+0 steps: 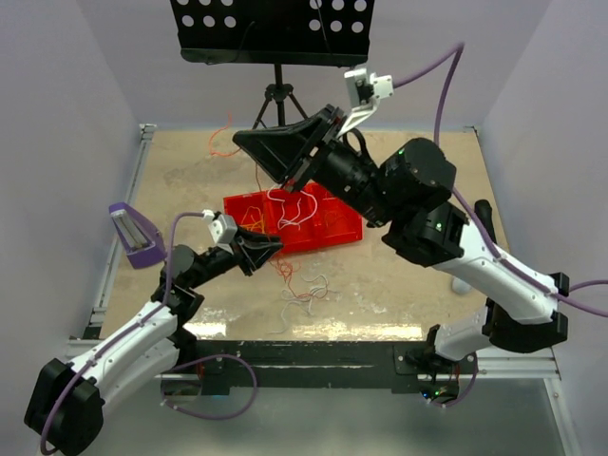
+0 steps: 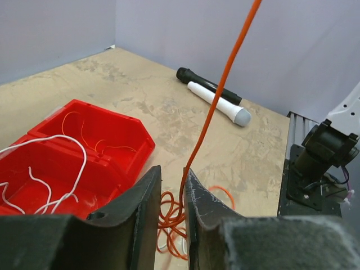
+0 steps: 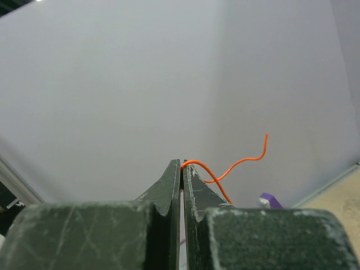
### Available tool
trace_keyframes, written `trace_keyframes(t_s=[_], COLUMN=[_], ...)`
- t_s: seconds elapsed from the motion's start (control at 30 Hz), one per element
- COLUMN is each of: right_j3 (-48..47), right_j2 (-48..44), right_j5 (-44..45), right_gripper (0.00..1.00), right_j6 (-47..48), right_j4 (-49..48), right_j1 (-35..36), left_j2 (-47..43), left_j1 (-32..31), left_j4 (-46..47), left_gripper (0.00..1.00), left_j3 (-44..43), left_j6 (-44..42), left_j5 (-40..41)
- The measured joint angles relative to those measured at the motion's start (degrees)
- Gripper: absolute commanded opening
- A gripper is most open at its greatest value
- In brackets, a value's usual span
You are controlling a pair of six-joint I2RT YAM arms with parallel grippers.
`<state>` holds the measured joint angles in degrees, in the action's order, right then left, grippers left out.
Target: Untangle the cables
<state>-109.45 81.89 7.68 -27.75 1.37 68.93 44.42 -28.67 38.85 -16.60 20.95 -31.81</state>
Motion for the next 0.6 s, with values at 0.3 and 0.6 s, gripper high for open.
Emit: trace_keyframes(t_s=[0.3, 0.6], right_j3=[-14.80, -20.83], right_j2=[0.96, -0.33], right_j5=[1.90, 8.02], right_gripper=[0.00, 0.00], right_j6=[5.03, 10.01], right_j4=[4.13, 6.86], right_j1=[0.00, 0.00], left_j2=[-1.38, -2.93], left_j1=[-0.26, -0.37], left_j4=[-1.05, -1.97], left_gripper=[0.25, 0.22], left_j3=[2.62, 4.35], left_j6=[-4.35, -6.60], left_j5=[-3.48, -5.88])
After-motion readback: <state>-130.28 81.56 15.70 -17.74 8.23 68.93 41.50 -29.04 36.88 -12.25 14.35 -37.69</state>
